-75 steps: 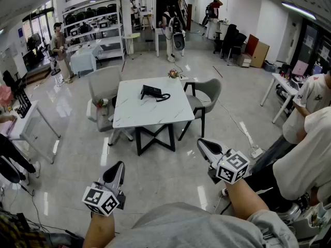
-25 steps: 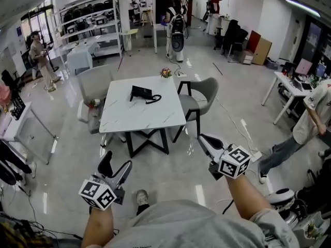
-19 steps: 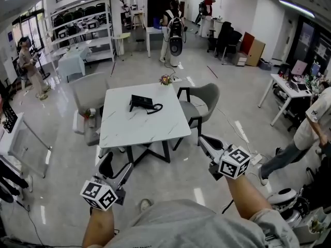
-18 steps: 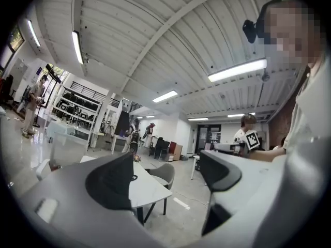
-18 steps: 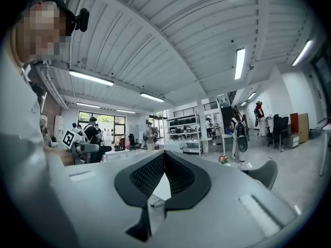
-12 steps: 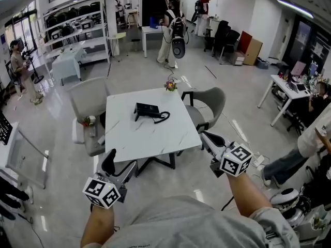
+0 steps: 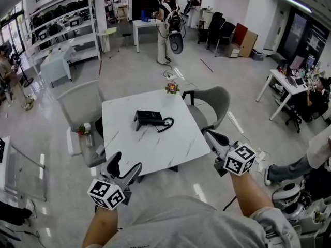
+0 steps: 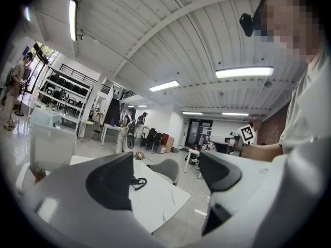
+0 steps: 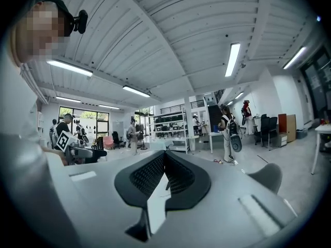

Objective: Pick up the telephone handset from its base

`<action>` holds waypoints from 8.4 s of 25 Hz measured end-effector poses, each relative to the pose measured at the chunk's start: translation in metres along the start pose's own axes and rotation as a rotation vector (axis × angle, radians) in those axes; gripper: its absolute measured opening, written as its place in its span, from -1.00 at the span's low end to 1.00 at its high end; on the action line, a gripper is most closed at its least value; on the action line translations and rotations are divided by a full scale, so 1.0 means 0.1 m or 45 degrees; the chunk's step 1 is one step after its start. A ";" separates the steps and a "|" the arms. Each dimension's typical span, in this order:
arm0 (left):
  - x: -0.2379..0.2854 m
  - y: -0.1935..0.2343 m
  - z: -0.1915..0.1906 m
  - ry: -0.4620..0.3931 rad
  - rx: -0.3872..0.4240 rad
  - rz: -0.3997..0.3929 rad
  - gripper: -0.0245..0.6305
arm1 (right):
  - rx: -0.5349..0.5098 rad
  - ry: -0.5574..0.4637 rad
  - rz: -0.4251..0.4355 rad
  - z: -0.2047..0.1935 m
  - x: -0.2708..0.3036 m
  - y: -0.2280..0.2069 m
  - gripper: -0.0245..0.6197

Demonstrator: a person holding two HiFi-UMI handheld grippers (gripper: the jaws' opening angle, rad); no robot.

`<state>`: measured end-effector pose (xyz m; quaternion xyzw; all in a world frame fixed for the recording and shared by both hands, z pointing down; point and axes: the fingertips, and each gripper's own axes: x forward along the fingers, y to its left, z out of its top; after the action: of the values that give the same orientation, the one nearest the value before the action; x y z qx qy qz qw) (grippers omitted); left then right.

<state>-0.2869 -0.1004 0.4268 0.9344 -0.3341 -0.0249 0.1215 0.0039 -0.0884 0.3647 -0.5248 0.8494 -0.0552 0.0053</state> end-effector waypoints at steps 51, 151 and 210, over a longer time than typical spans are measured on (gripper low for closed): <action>3.57 2.43 -2.73 0.094 -1.249 0.612 0.36 | 0.031 0.240 0.281 -1.27 2.95 -2.78 -0.91; 3.61 0.79 1.94 -0.050 0.155 0.010 -0.51 | -0.097 -0.279 0.381 1.33 2.24 -2.47 -0.91; 3.48 0.86 2.00 -0.072 0.125 0.025 -0.51 | -0.162 -0.223 0.433 1.43 2.46 -2.27 -0.92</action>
<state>-0.0955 -0.4262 0.2664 0.9348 -0.3472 -0.0338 0.0664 0.1056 -0.4214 0.2573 -0.3757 0.9239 0.0462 0.0550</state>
